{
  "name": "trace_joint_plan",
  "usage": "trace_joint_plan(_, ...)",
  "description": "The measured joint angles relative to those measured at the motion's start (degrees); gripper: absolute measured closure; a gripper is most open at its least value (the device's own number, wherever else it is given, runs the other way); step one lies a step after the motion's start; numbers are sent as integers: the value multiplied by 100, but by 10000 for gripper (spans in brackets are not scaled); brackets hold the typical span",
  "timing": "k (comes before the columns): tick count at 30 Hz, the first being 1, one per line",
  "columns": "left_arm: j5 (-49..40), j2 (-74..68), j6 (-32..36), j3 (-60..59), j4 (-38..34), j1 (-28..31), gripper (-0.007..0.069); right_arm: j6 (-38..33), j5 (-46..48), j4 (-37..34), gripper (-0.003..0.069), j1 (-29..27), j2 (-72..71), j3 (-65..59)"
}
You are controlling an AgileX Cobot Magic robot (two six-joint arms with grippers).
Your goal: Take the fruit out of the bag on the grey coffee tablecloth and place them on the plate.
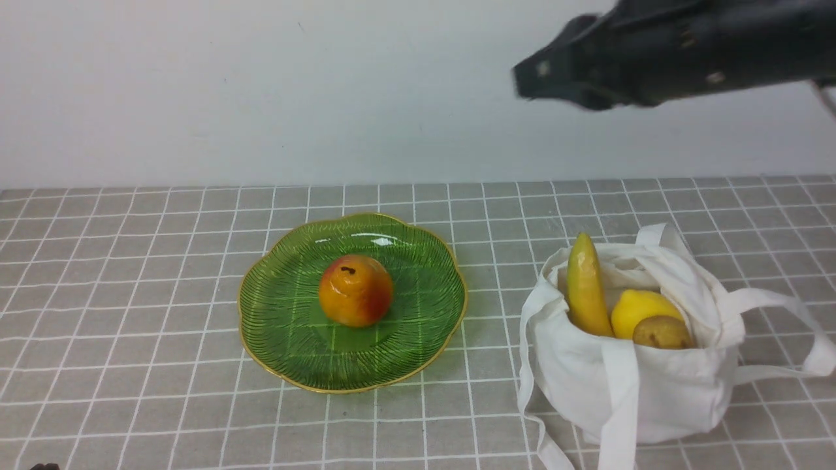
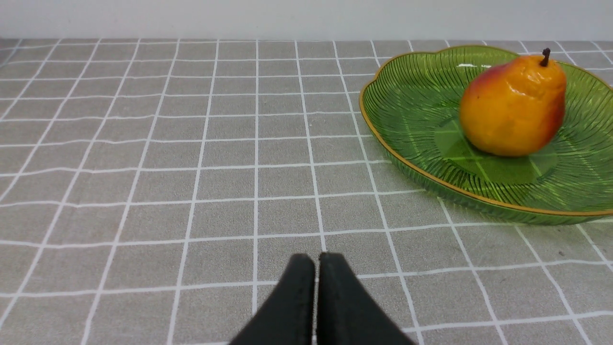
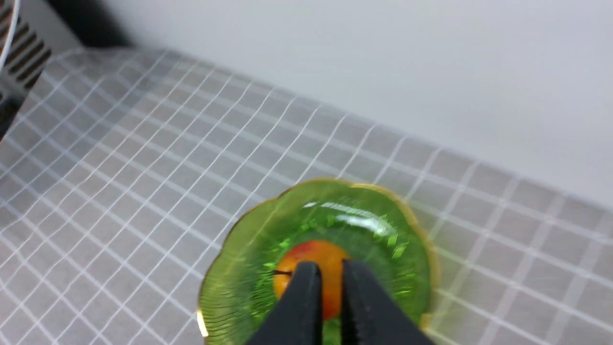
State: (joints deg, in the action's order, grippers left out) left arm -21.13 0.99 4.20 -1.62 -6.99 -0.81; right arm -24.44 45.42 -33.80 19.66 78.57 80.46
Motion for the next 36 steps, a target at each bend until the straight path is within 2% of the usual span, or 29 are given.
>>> trace_joint_plan(4, 0, 0, 0, 0, 0, 0, 632, 459, 441, 778, 668, -308, -1047, -40)
trace_joint_plan(8, 0, 0, 0, 0, 0, 0, 632, 1139, 578, 1648, 670, -373, -2216, -386)
trace_joint_plan(12, 0, 0, 0, 0, 0, 0, 632, 1780, 465, 2179, 670, -378, -3521, -1355)
trace_joint_plan(15, 0, 0, 0, 0, 0, 0, 632, 2031, -56, 2391, 671, -378, -4636, -2372)
trace_joint_plan(21, 0, 0, 0, 0, 0, 0, 632, 2099, -1690, 2489, 671, -378, -6566, -4151)
trace_joint_plan(26, 0, 0, 0, 0, 0, 0, 632, 2100, -2891, 2442, 671, -378, -7684, -5099)
trace_joint_plan(36, 0, 0, 0, 0, 0, 0, 632, 2089, -3120, 2334, 671, -378, -7951, -5813)
